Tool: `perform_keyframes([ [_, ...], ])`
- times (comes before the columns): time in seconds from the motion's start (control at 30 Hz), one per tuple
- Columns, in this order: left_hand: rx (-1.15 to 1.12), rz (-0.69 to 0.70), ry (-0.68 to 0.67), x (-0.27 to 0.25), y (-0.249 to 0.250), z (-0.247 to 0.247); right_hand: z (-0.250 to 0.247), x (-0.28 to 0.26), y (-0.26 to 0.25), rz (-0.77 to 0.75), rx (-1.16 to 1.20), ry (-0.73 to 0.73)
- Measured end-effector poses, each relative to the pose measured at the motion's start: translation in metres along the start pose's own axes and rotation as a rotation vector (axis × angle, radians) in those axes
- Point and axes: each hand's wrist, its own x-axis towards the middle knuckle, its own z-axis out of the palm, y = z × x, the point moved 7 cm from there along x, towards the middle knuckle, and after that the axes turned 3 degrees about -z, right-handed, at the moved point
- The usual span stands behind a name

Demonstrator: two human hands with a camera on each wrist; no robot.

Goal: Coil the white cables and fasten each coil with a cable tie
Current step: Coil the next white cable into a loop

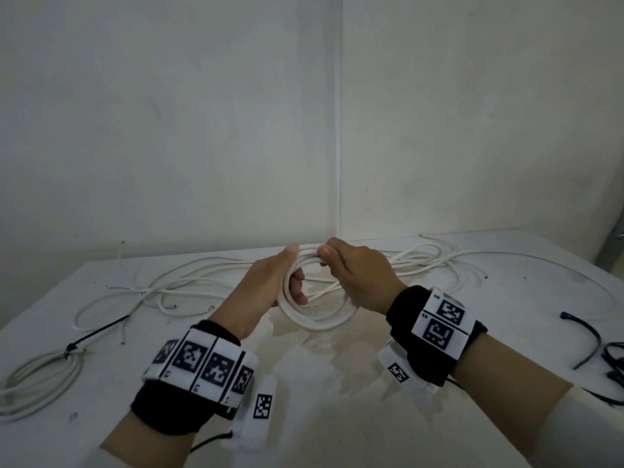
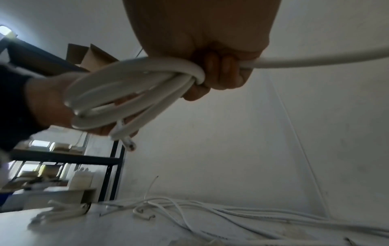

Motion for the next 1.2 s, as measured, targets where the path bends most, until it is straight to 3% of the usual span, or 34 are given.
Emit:
perform_keyframes([
  [0.07,0.092,0.010,0.046,0.001,0.004,0.001,0.004,-0.002,-0.002,-0.022,-0.029,-0.002],
  [0.23,-0.069,0.032,0.270,-0.005,-0.002,0.000,0.004,-0.002,-0.009,-0.077,0.084,0.082],
  [0.37,-0.275,0.047,0.363,-0.007,-0.003,0.001,-0.004,0.001,-0.013,-0.030,0.214,0.129],
  [0.63,-0.328,0.128,0.500,-0.009,-0.003,-0.003,-0.005,-0.002,-0.007,0.042,0.235,0.185],
  [0.8,-0.415,0.092,0.425,-0.007,-0.002,0.004,-0.010,-0.002,-0.008,0.015,0.198,0.259],
  [0.93,-0.316,-0.022,0.154,-0.001,0.002,0.011,-0.015,0.004,-0.004,-0.031,0.186,0.182],
  [1.03,-0.058,-0.100,-0.033,0.003,0.005,0.013,-0.013,0.005,-0.009,-0.063,0.058,0.049],
  [1.1,0.040,-0.102,-0.014,0.003,0.007,0.016,-0.012,0.008,-0.013,-0.085,-0.004,0.009],
  [1.2,-0.012,-0.054,0.179,-0.001,0.011,0.015,-0.017,0.009,-0.017,-0.121,0.072,0.072],
])
